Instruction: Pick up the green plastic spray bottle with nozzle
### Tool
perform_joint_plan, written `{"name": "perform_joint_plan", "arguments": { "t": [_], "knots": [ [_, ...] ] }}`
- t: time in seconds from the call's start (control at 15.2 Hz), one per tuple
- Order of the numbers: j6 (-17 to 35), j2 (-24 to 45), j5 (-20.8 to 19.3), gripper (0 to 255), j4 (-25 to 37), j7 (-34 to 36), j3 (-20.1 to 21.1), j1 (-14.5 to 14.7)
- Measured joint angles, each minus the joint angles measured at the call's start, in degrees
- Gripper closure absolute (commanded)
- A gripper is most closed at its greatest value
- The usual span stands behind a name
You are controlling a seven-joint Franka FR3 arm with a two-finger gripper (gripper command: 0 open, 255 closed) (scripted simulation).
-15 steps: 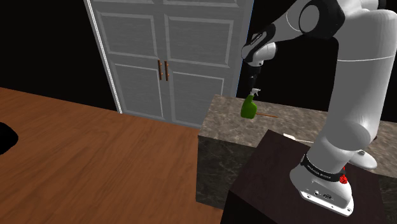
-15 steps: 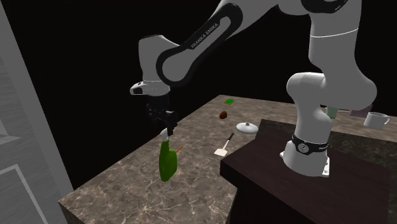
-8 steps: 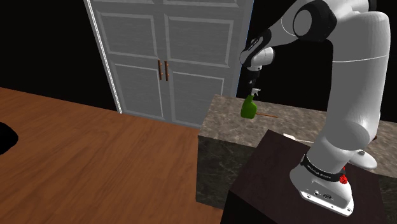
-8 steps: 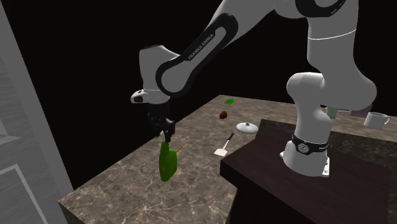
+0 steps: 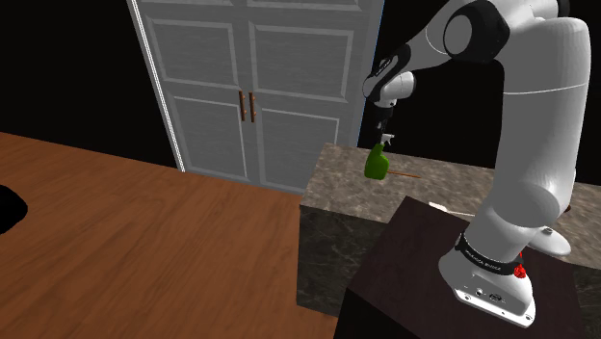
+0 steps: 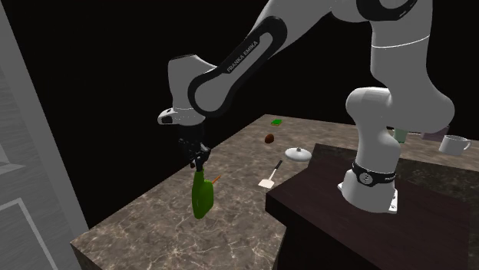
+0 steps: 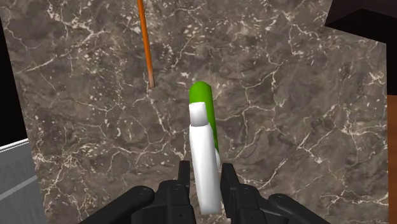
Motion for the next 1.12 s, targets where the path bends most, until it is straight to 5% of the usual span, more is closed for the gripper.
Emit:
{"name": "perform_joint_plan", "arguments": {
  "t": [1.12],
  "knots": [
    [-9.34, -6.92, -4.52, 255, 3.23, 2.28, -2.11, 1.78]
  ]
}}
